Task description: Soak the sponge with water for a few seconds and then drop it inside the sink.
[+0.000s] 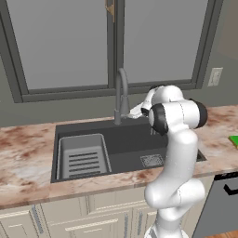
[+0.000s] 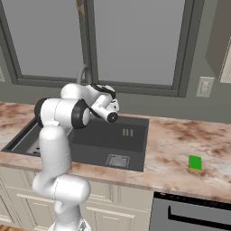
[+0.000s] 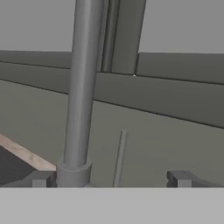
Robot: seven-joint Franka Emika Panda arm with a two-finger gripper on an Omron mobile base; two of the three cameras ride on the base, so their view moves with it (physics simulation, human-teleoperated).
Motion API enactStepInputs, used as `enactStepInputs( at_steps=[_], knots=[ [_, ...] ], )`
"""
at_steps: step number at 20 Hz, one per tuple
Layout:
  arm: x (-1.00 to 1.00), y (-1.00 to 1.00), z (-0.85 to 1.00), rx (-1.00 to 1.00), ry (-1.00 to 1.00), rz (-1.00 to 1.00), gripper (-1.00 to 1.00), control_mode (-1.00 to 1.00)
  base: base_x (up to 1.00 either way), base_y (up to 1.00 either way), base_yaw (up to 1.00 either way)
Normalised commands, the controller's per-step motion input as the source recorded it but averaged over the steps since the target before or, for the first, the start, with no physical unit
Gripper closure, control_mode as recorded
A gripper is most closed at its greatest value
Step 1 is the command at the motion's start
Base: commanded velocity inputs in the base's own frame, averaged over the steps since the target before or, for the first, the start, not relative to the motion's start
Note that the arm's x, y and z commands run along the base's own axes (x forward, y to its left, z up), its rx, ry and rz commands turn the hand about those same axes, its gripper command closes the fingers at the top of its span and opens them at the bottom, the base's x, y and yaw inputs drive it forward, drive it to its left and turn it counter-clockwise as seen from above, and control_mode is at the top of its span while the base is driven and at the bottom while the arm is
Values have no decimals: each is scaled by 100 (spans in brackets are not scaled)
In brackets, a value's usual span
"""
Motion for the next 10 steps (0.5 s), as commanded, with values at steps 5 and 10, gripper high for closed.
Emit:
enactStepInputs(
  at_steps=[5,10],
  knots=[
    [34,0,-16,0,0,-2,-100,-100,0,0,0],
    [35,0,-11,0,0,-2,-100,-100,0,0,0]
  ],
)
